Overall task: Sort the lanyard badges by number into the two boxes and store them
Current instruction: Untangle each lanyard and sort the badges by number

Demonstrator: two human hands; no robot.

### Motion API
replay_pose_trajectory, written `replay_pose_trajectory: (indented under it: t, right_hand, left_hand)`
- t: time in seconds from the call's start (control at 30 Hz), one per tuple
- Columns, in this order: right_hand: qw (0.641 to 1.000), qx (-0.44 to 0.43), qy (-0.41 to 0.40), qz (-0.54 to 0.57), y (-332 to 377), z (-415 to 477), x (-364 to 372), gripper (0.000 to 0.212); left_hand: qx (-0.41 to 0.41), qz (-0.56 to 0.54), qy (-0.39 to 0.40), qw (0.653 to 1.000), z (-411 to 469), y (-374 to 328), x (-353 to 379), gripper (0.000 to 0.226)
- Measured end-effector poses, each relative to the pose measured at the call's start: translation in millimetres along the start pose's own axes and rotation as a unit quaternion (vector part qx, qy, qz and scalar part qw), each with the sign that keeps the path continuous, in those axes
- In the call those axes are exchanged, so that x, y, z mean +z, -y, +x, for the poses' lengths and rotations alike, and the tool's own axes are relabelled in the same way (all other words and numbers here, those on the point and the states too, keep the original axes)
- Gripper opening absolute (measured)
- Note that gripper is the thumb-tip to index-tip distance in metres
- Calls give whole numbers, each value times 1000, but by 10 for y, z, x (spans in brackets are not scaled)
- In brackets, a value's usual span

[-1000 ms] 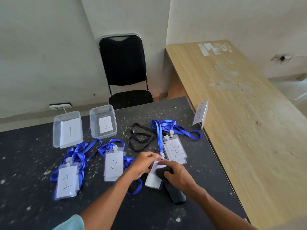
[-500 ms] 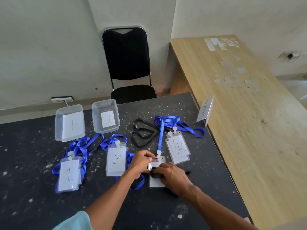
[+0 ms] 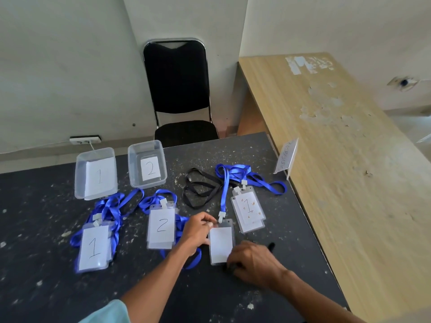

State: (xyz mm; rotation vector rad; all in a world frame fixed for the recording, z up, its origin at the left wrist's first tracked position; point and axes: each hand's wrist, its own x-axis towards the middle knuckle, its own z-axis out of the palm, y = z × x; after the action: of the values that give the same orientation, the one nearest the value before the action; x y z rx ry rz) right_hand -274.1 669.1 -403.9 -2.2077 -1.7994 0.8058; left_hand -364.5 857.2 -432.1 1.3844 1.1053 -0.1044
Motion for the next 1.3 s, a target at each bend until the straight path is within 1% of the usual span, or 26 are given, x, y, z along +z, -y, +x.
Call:
replay_pose_trajectory:
  t: [0.07,0.13,0.17,0.23,0.3,0.33,0.4,0.43,0.47,0.53,0.57,0.6,0.63,0.67,0.7,0.77,0.83,0.9,0.97,1.0,1.03,1.1,1.13,1.17,1.23,1.3]
  right_hand:
    - [993,78,-76,36,-77,39,-108,20]
    - [980,124,-149,43,-38,139,-156,20]
    - [977,136,-158,44,13,201,-123,22]
    - [981,127,-134,55,155,285,19,31]
    - [992,71,-88,52,245,259,173,40]
    - [997,37,-52,49,253,218,198,41]
    - [999,-21,34,36,234,116,162,36]
    - [998,-27,53,33,216,60,113,32]
    - [999,-15,36,35,185,22,63,29]
    - [994,71,-75,45,87,36,-40,25]
    - [982,120,-133,52,30,82,-79,26]
    - [970,162,-170,60,-9,151,-103,29]
    - [961,197,-180,69,-14,230,-131,34]
    - [960,214,-166,70,5,308,-143,39]
    - [966,212,-133,56,41,372,-120,42]
    - [983,167,-80,12,125,404,-62,41]
    - [990,130,-49,14,141,354,-48,38]
    - [986,147,-51,54,111,347,-94,37]
    - [976,182,-91,79,108,357,-133,41]
    - [978,167,-94,83,125,352,-126,41]
    - [986,128,-74,79,139,336,-91,42]
    - [999,27,8,42,173,220,4,42]
    - [999,-8,47,14,166,145,40,42]
    - [997,-22,70,-8,143,73,61,41]
    - [997,-10,73,-37,106,-29,28,33]
    - [997,21,44,-54,111,-83,-22,34]
  left_hand:
    - [4,5,2,1000,1,6,-1,16]
    - [11,21,1,1000,0,5,1,16]
    - [14,24,0,1000,5,10,4,16]
    - [12,25,-3,1000,7,10,2,16]
    - [11,25,-4,1000,19,19,-1,16]
    - [9,26,-2,1000,21,26,-6,15]
    - [7,22,-1,1000,14,34,-11,14]
    - [9,22,-2,1000,18,37,-2,14]
    - [11,24,-3,1000,18,35,4,15]
    - [16,32,-3,999,25,41,9,16]
    - [20,38,-5,999,32,51,8,17]
    - [21,50,-6,999,19,49,-1,18]
    - [22,58,-7,998,21,58,-5,20]
    - [23,60,-8,998,32,69,-6,21]
    - [28,60,-8,998,40,80,-3,21]
    - [34,67,-8,997,23,51,3,18]
    - [29,60,-3,998,23,43,7,16]
    - [23,60,-4,998,21,46,3,18]
    - [26,62,-6,998,18,41,1,19]
    - [26,62,-6,998,13,36,-1,19]
    - [24,59,-7,998,1,26,-5,19]
    - [20,46,-7,999,-21,16,-4,17]
    - [19,40,-6,999,-28,13,1,16]
    - [20,37,-4,999,-43,14,4,16]
    - [28,30,-7,999,-74,11,-11,15]
    - [43,25,-21,999,-113,-21,-49,16]
